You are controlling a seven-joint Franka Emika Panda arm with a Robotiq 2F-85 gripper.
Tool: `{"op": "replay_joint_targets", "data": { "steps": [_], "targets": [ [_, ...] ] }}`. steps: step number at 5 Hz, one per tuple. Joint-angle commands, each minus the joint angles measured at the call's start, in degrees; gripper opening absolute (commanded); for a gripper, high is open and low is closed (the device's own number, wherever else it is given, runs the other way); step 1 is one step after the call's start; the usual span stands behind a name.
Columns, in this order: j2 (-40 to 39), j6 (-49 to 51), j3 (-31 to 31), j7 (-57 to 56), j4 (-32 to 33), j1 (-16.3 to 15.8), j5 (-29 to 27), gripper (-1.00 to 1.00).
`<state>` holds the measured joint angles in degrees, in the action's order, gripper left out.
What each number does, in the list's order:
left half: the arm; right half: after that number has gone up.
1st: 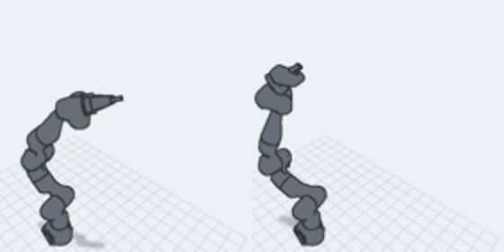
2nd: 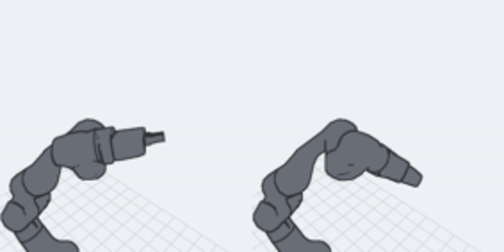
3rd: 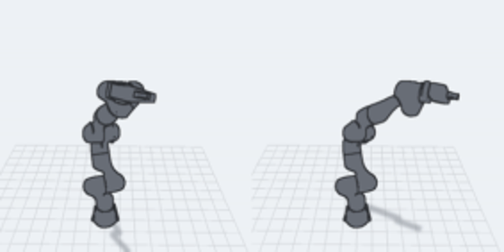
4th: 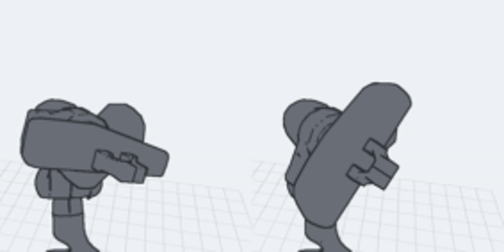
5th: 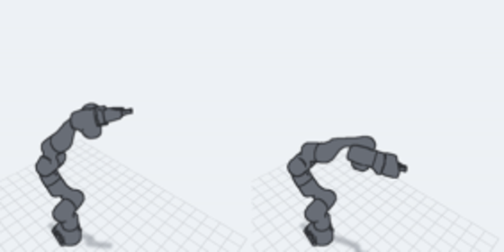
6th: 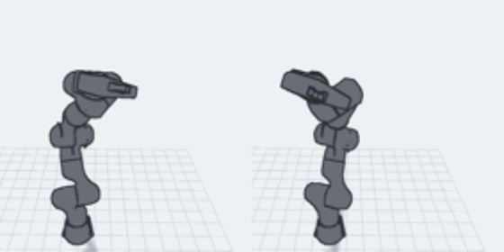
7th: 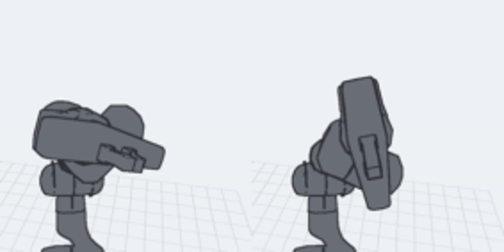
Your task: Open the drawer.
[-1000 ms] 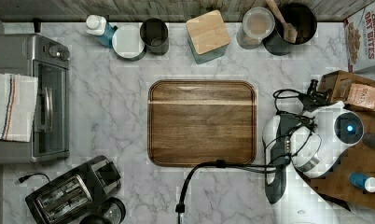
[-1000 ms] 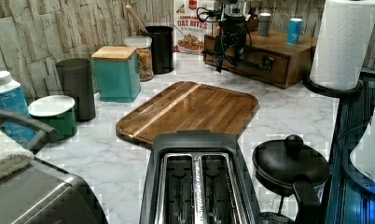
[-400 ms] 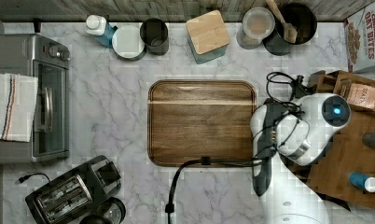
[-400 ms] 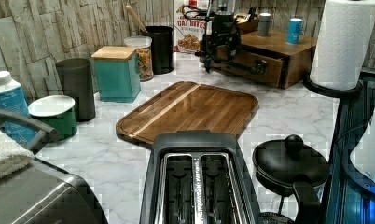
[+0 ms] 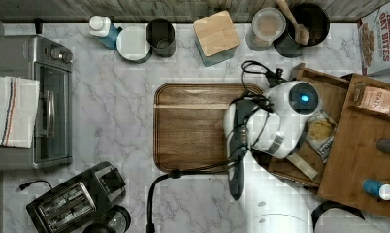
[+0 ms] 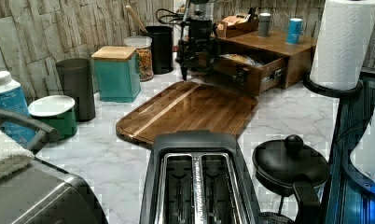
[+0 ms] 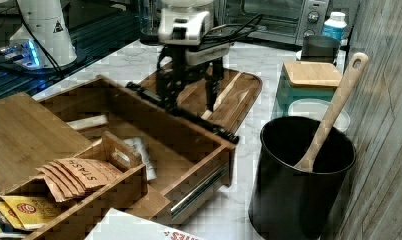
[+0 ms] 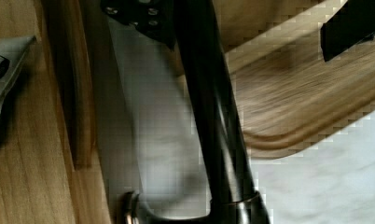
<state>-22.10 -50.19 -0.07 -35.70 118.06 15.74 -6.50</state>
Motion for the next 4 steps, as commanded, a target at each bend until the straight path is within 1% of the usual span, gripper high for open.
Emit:
{"op": "replay_joint_targets", "data": {
  "steps": [1, 4],
  "targets": [
    [5.59, -5.12, 8.19, 6.71, 3.52, -14.43, 1.85, 1.00],
    [5.57, -5.12, 8.57, 6.84, 3.52, -14.05, 2.03, 1.00]
  ]
}}
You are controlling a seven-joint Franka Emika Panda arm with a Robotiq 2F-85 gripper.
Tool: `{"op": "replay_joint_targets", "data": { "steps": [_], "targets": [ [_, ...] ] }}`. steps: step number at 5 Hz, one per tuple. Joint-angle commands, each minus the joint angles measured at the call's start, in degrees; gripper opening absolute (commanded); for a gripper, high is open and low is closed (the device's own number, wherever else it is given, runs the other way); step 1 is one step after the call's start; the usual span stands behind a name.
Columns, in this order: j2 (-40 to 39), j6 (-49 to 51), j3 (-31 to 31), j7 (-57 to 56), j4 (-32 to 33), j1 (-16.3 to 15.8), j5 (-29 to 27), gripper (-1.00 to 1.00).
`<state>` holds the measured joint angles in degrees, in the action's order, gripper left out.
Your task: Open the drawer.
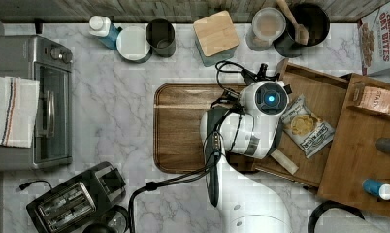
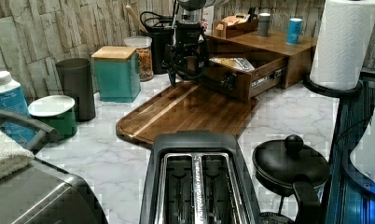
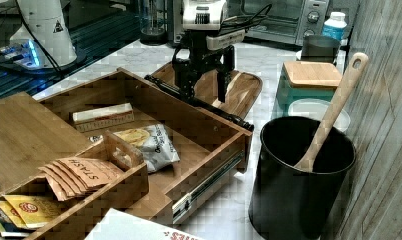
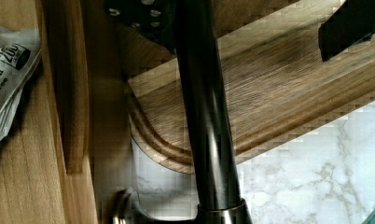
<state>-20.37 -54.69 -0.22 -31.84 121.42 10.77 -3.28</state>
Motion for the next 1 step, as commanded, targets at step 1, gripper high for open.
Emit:
{"op": "replay_joint_targets", "data": {
  "steps": [1],
  "targets": [
    [3.84, -0.61, 8.70, 2.97, 0.18, -9.09, -1.19, 1.00]
  ]
}}
